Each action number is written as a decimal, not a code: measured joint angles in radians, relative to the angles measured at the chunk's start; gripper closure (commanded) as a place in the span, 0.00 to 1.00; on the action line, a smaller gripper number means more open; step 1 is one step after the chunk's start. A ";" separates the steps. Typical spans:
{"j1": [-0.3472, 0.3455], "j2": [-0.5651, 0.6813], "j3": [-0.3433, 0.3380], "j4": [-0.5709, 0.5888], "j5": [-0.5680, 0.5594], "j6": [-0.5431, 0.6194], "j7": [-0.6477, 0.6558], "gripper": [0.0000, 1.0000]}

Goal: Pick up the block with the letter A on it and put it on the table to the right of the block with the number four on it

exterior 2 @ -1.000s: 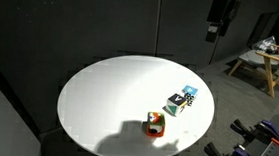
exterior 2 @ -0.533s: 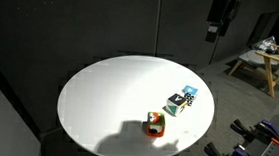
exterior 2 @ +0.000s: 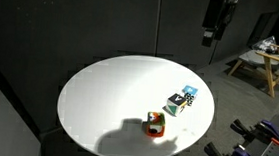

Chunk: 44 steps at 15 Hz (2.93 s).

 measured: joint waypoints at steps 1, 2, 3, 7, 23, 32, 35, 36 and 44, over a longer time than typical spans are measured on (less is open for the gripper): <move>0.000 0.008 -0.002 0.000 0.000 0.007 -0.001 0.00; 0.000 0.016 -0.004 0.000 0.000 0.017 -0.002 0.00; 0.000 0.023 -0.005 0.000 0.000 0.029 -0.003 0.00; 0.000 0.055 -0.011 0.000 0.000 0.086 -0.019 0.00; -0.013 0.220 -0.033 -0.001 0.000 0.278 -0.088 0.00; -0.064 0.370 -0.061 -0.012 -0.015 0.439 0.084 0.00; -0.071 0.422 -0.072 -0.012 -0.052 0.472 0.149 0.00; -0.071 0.438 -0.077 -0.012 -0.067 0.478 0.166 0.00; -0.071 0.535 -0.110 -0.011 -0.184 0.490 0.243 0.00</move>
